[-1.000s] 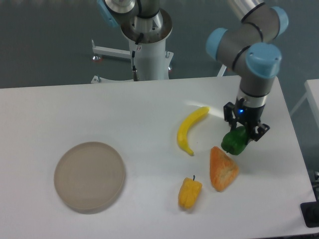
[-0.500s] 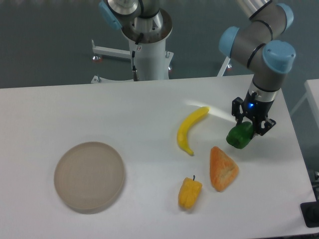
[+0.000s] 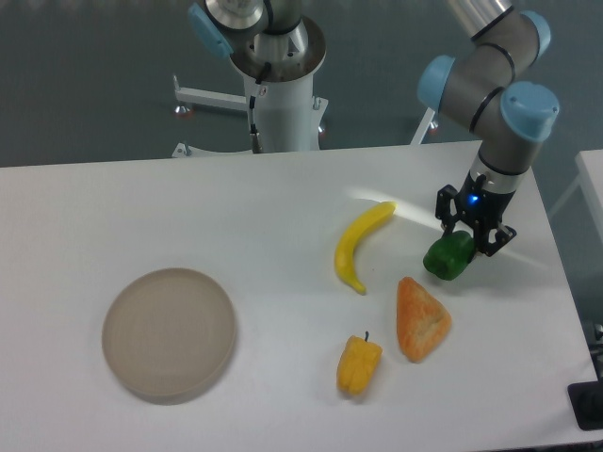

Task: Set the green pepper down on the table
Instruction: 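Lower the green pepper onto the table beside the orange wedge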

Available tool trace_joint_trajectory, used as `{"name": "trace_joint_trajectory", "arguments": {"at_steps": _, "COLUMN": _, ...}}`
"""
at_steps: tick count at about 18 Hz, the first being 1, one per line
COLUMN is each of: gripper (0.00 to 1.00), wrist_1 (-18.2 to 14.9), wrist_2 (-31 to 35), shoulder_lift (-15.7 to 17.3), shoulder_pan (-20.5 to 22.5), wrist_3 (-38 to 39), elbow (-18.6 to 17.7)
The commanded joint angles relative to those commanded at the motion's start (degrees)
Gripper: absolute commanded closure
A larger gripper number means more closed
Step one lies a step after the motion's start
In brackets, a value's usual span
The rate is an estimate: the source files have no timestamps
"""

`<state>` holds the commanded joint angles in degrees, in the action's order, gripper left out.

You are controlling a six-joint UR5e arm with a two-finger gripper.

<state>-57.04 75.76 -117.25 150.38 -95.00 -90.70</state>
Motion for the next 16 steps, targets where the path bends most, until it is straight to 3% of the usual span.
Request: {"name": "trace_joint_trajectory", "arguments": {"at_steps": 16, "gripper": 0.7, "wrist_1": -0.1, "wrist_2": 0.2, "shoulder_lift": -0.5, "shoulder_pan": -0.1, "wrist_3": -0.4, "elbow": 0.0}}
